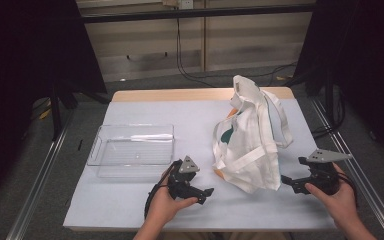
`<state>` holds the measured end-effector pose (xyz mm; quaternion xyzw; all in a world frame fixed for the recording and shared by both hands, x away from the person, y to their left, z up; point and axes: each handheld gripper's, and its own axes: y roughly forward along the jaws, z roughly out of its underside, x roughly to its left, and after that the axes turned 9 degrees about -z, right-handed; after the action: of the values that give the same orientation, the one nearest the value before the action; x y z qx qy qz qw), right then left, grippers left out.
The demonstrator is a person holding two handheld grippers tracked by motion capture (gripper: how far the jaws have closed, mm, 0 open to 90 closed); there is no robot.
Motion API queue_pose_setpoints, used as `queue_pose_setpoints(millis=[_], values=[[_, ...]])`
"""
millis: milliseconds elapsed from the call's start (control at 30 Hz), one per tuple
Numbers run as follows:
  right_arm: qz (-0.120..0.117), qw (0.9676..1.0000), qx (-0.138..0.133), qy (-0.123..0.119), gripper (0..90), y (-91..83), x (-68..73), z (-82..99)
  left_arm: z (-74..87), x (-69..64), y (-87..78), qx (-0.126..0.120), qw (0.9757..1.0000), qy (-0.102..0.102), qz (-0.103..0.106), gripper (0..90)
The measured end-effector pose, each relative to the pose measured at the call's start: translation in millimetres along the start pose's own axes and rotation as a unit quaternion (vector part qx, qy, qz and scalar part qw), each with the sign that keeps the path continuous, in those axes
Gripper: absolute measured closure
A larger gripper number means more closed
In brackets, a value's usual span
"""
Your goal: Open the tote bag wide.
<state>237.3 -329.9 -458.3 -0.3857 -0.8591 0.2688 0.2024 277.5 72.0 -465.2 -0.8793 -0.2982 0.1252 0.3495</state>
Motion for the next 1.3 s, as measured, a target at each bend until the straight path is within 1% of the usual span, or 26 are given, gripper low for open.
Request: queue_pose_setpoints(millis=[33, 67, 100, 167, 233, 267, 333, 367, 400, 433, 500, 567, 600, 633, 700, 733, 800, 833, 933, 967, 1033, 1067, 1133, 1233, 1267, 1300], values=[[0.005, 1.0000, -0.003, -0.001, 3.3, 0.0, -1.0, -0.7, -0.9, 0.7, -1.3, 0.004, 1.0000, 0.003, -0.005, 7.3], [0.009, 0.9999, -0.005, 0.000, 3.4, 0.1, -1.9, -1.6, -1.2, 0.9, -1.8, 0.005, 1.0000, -0.002, -0.005, 7.4], [0.010, 0.9999, -0.008, -0.003, 3.6, 0.2, -3.2, -2.4, -1.7, 1.7, -1.9, 0.001, 1.0000, -0.004, -0.002, 7.4], [0.010, 0.9999, -0.009, 0.000, 3.7, 0.7, -3.6, -2.8, -3.0, 3.0, -3.0, -0.003, 1.0000, -0.008, -0.003, 7.5], [0.015, 0.9998, -0.008, -0.001, 3.7, 0.2, -3.4, -3.1, -5.3, 3.0, -4.6, -0.008, 0.9998, -0.016, 0.003, 7.5], [0.015, 0.9998, -0.008, -0.001, 3.7, 0.2, -3.4, -3.1, -5.3, 3.0, -4.6, -0.008, 0.9998, -0.016, 0.003, 7.5], [0.019, 0.9998, -0.009, -0.002, 3.5, -1.6, -3.5, -2.5, -11.1, 3.4, -7.4, -0.005, 1.0000, -0.006, 0.000, 7.6], [0.017, 0.9998, -0.006, 0.001, 3.8, -2.0, -4.0, -2.5, -11.1, 3.4, -7.4, -0.005, 1.0000, -0.006, 0.000, 7.6], [0.018, 0.9998, -0.008, 0.000, 4.1, -2.5, -5.4, -2.5, -15.5, 3.9, -9.1, -0.014, 0.9998, -0.012, -0.003, 7.7], [0.022, 0.9997, -0.007, 0.000, 4.0, -3.3, -6.1, -2.5, -17.8, 4.0, -9.5, -0.022, 0.9996, -0.019, -0.001, 7.7], [0.024, 0.9997, -0.010, 0.004, 4.1, -4.3, -7.0, -2.7, -19.5, 4.4, -10.2, -0.022, 0.9996, -0.018, -0.005, 8.0], [0.024, 0.9996, -0.012, 0.009, 4.1, -6.5, -8.1, -3.1, -21.9, 5.0, -10.9, -0.030, 0.9992, -0.023, -0.009, 8.0], [0.028, 0.9994, -0.012, 0.014, 4.1, -7.1, -7.7, -3.5, -23.8, 5.7, -11.8, -0.028, 0.9994, -0.019, -0.011, 8.0], [0.028, 0.9995, -0.012, 0.009, 4.3, -7.8, -8.1, -4.0, -25.0, 5.6, -11.9, -0.028, 0.9994, -0.020, -0.010, 8.0], [0.033, 0.9993, -0.010, 0.010, 4.4, -8.4, -7.6, -5.0, -27.6, 6.3, -11.4, -0.032, 0.9992, -0.023, -0.010, 8.2], [0.035, 0.9992, -0.011, 0.012, 4.9, -8.9, -7.9, -6.6, -29.6, 6.9, -11.7, -0.027, 0.9993, -0.020, -0.016, 8.5], [0.038, 0.9991, -0.013, 0.009, 5.0, -9.0, -8.4, -7.4, -34.1, 7.8, -10.3, -0.036, 0.9988, -0.028, -0.016, 8.6], [0.038, 0.9991, -0.013, 0.011, 5.4, -8.9, -10.3, -9.9, -39.2, 9.2, -9.2, -0.035, 0.9989, -0.022, -0.022, 8.9], [0.046, 0.9987, -0.021, 0.013, 5.8, -8.8, -12.6, -13.8, -44.5, 9.9, -7.9, -0.037, 0.9987, -0.024, -0.027, 8.9], [0.047, 0.9986, -0.022, 0.012, 5.8, -8.6, -13.6, -14.8, -46.9, 10.6, -6.7, -0.041, 0.9985, -0.025, -0.025, 8.9], [0.048, 0.9983, -0.026, 0.017, 6.2, -8.4, -15.3, -16.9, -53.9, 13.2, -5.8, -0.030, 0.9987, -0.017, -0.036, 8.9], [0.049, 0.9982, -0.028, 0.020, 6.3, -8.2, -16.5, -18.7, -55.8, 14.2, -5.1, -0.033, 0.9985, -0.021, -0.039, 8.9], [0.053, 0.9977, -0.034, 0.023, 6.5, -7.9, -18.5, -21.7, -57.3, 15.5, -4.4, -0.035, 0.9983, -0.025, -0.039, 9.0], [0.049, 0.9978, -0.039, 0.024, 6.6, -6.3, -20.7, -26.2, -61.1, 18.4, -5.7, -0.031, 0.9982, -0.031, -0.040, 9.2], [0.047, 0.9978, -0.039, 0.024, 6.6, -5.4, -20.8, -27.9, -61.5, 18.8, -5.6, -0.035, 0.9982, -0.032, -0.037, 9.3], [0.048, 0.9979, -0.038, 0.023, 6.6, -4.2, -20.8, -29.5, -61.1, 18.5, -6.6, -0.027, 0.9985, -0.029, -0.038, 9.3]])
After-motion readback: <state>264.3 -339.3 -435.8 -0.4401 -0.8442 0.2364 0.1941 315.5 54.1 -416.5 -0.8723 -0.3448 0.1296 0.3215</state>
